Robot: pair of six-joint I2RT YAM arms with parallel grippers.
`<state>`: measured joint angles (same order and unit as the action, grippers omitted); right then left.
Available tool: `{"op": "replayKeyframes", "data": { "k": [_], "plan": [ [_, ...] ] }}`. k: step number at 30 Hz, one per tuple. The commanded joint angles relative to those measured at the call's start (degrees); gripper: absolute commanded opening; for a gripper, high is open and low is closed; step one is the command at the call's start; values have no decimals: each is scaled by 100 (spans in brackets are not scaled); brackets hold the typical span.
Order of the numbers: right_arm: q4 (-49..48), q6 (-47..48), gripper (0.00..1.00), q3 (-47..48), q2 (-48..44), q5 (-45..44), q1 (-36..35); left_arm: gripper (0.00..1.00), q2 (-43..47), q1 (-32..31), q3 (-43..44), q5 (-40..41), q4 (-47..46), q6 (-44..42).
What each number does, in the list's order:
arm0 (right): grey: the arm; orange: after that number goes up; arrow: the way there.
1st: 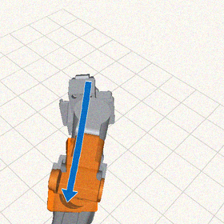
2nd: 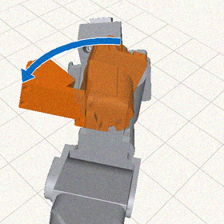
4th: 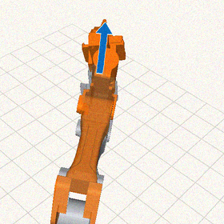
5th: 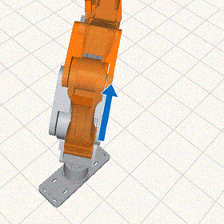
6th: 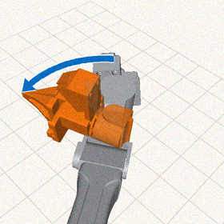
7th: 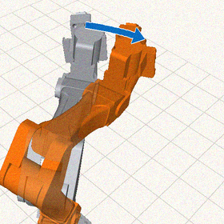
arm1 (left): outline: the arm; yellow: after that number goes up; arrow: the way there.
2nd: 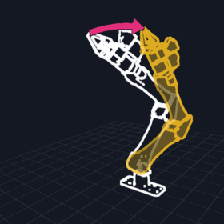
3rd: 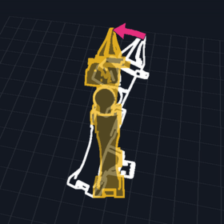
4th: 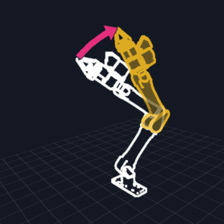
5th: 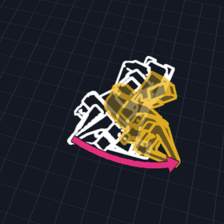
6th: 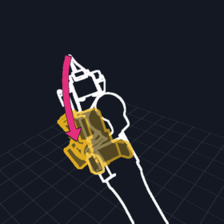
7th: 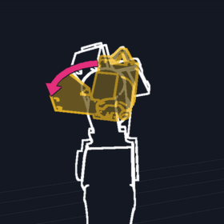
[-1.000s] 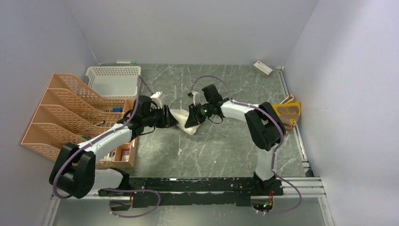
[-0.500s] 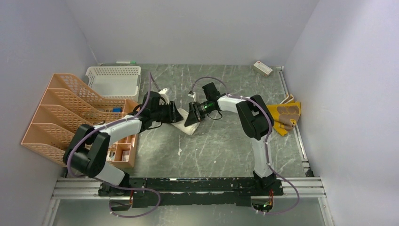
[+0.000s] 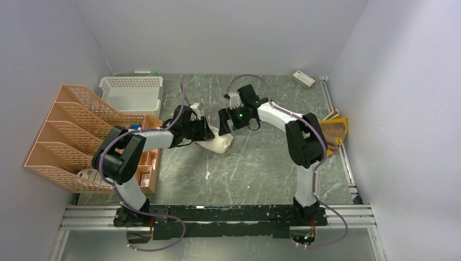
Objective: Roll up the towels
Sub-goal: Roll the towel at the center of the board.
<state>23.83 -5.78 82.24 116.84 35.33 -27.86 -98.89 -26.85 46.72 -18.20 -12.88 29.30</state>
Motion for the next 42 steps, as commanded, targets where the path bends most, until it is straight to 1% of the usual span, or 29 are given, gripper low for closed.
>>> {"op": "replayKeyframes", "data": {
  "k": [1,3,6,9,10,11,13,16,18,23,26,30,35,38,40,42],
  "plan": [
    [105,483,100,-312,-1065,-2742,-9,49,-519,20,74,158,-164,-11],
    [-334,761,100,-882,-1648,-3182,-9,49,-603,37,134,96,-200,5],
    [-1343,1426,100,-2004,-2679,-3509,-506,49,-668,40,305,42,-102,-54],
    [-2364,2200,100,-3167,-3513,-4116,-1392,49,-692,48,459,3,62,-142],
    [-2586,2421,100,-3385,-3646,-4294,-1805,49,-685,48,487,4,116,-174],
    [-2688,2581,100,-3493,-3676,-4363,-2021,49,-666,56,496,1,146,-189],
    [-2589,2757,100,-3424,-3523,-4314,-2247,49,-633,75,496,-19,171,-205],
    [-2257,2896,100,-3024,-2977,-4331,-2516,49,-638,104,496,-115,196,-211],
    [-2112,2913,100,-2704,-2574,-4504,-2667,49,-640,116,492,-169,179,-199],
    [-2154,2891,100,-2045,-1654,-4955,-2806,49,-625,166,455,-331,102,-161],
    [-2172,2963,100,-1861,-1320,-5247,-2862,49,-666,225,483,-462,118,-184],
    [-1957,2938,100,-1655,-953,-5704,-2877,49,-698,313,493,-597,120,-218],
    [-2001,2852,97,-1831,-900,-5776,-2859,49,-680,454,514,-739,133,-249],
    [-1995,2715,93,-1893,-862,-5719,-2786,49,-662,503,545,-797,190,-283],
    [-1971,2567,85,-1905,-898,-5468,-2665,49,-650,529,577,-824,226,-306],
    [-1997,2397,75,-1953,-1000,-5037,-2479,49,-635,555,603,-855,257,-312]
  ]
}}
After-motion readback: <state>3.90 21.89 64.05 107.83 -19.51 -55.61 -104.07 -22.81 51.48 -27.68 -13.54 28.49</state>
